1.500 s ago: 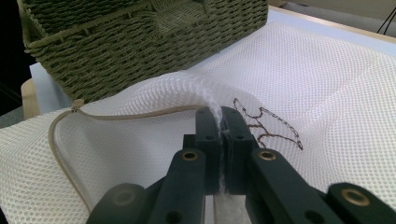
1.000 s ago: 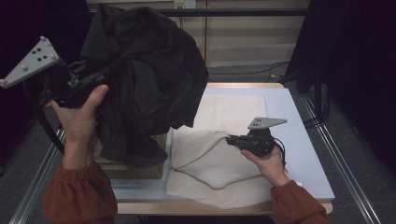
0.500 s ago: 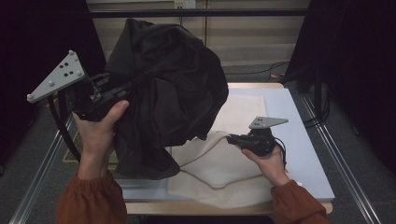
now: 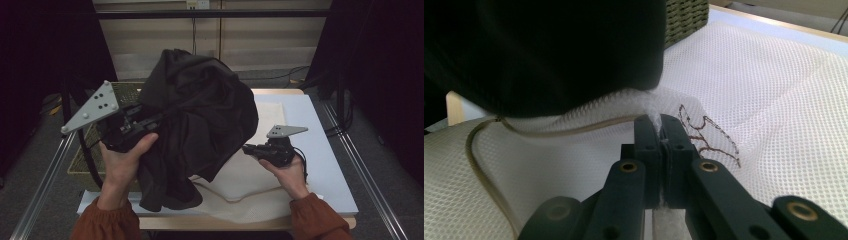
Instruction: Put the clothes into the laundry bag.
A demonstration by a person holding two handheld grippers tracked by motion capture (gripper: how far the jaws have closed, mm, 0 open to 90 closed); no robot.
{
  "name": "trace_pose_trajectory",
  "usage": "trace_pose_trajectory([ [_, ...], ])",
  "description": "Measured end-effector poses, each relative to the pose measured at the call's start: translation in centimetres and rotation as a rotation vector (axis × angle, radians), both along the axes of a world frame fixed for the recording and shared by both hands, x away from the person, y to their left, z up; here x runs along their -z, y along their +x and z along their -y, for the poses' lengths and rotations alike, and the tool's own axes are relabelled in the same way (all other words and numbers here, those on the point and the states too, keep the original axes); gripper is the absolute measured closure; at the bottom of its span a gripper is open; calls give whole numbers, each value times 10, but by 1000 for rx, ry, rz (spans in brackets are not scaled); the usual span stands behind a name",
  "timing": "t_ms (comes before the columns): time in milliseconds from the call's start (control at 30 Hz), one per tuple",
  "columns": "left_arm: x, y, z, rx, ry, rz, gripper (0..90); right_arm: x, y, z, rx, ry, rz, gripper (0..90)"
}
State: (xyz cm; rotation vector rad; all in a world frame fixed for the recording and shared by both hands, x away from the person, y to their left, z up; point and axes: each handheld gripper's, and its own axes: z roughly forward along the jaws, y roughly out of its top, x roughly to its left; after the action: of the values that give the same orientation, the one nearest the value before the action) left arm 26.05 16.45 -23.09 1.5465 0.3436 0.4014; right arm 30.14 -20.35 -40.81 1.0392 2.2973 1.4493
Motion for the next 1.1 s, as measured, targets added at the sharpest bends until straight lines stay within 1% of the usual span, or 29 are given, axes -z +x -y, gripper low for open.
trace_pose_trajectory([
  [100,10,2,4,8,15,-20,779,0,0,1,2,6,-5,883],
  [133,14,3,5,3,10,-29,779,0,1,1,2,10,-9,883],
  [167,17,4,5,5,34,-22,778,0,1,1,2,5,-8,882],
  [200,21,4,6,7,36,-33,778,0,1,1,6,5,-13,882],
  [300,31,5,8,3,68,-51,778,1,1,1,4,10,-15,882],
  [400,42,8,11,-1,80,-75,777,0,0,2,13,21,-25,882],
  [433,48,11,13,6,92,-84,777,0,1,2,16,21,-26,882],
  [467,51,11,15,-1,107,-88,776,0,1,3,14,19,-30,882],
  [500,55,13,17,-3,122,-87,776,-1,1,3,24,20,-31,882],
  [533,59,14,20,1,127,-104,776,0,0,3,42,29,-36,882],
  [600,67,15,25,11,156,-95,776,0,1,4,44,38,-49,883],
  [633,70,14,28,23,164,-103,775,0,1,5,46,36,-49,883],
  [667,73,14,31,35,187,-102,775,0,1,5,47,37,-51,883],
  [733,78,14,36,35,203,-114,774,0,1,5,50,38,-53,883],
  [800,85,16,41,43,250,-118,773,0,1,5,50,36,-53,884],
  [933,102,20,50,62,286,-144,772,0,1,5,50,38,-50,884],
  [967,107,21,53,70,289,-152,772,0,1,5,50,39,-51,884],
  [1100,123,23,66,103,348,-162,770,0,1,4,51,44,-55,884],
])
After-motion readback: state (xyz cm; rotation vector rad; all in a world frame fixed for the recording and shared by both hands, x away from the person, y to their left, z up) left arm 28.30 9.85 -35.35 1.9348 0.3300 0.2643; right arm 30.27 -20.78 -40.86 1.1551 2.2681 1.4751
